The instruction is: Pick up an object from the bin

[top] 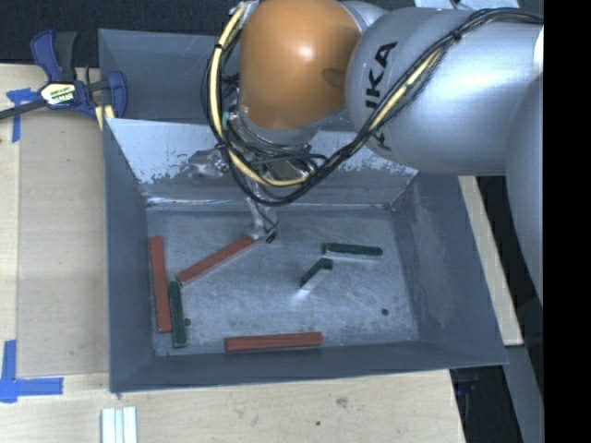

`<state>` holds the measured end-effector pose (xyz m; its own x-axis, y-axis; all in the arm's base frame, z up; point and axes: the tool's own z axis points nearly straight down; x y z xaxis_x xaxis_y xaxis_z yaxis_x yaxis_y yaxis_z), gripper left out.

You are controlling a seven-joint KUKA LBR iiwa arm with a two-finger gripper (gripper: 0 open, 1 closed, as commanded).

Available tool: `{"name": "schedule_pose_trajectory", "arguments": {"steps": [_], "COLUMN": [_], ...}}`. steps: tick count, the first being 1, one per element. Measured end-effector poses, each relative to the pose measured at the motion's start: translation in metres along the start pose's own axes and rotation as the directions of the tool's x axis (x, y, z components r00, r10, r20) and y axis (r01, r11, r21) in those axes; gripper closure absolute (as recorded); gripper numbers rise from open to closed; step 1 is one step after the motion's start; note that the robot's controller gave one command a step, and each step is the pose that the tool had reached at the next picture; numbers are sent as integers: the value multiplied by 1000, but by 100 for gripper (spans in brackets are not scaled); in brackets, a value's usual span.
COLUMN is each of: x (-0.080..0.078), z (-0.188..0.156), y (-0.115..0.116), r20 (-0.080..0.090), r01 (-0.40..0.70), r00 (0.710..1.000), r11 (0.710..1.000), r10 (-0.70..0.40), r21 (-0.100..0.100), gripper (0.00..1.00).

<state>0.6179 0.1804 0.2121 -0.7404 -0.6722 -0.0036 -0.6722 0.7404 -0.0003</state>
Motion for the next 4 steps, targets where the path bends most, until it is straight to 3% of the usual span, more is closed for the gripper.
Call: {"name": "schedule_pose_trajectory", "arguments": {"steps": [1, 2, 3, 4], "x": [40, -6, 16, 13], "z": [-42, 97, 145, 141], "y": [-18, -3, -8, -9], "r20": [2, -2, -3, 1], "r01": [388, 587, 584, 583], "r00": [921, 809, 812, 812], "r11": [921, 809, 812, 812], "r10": [-388, -588, -584, -583], "r21": [5, -7, -6, -1], "gripper": [0, 0, 0, 100]}}
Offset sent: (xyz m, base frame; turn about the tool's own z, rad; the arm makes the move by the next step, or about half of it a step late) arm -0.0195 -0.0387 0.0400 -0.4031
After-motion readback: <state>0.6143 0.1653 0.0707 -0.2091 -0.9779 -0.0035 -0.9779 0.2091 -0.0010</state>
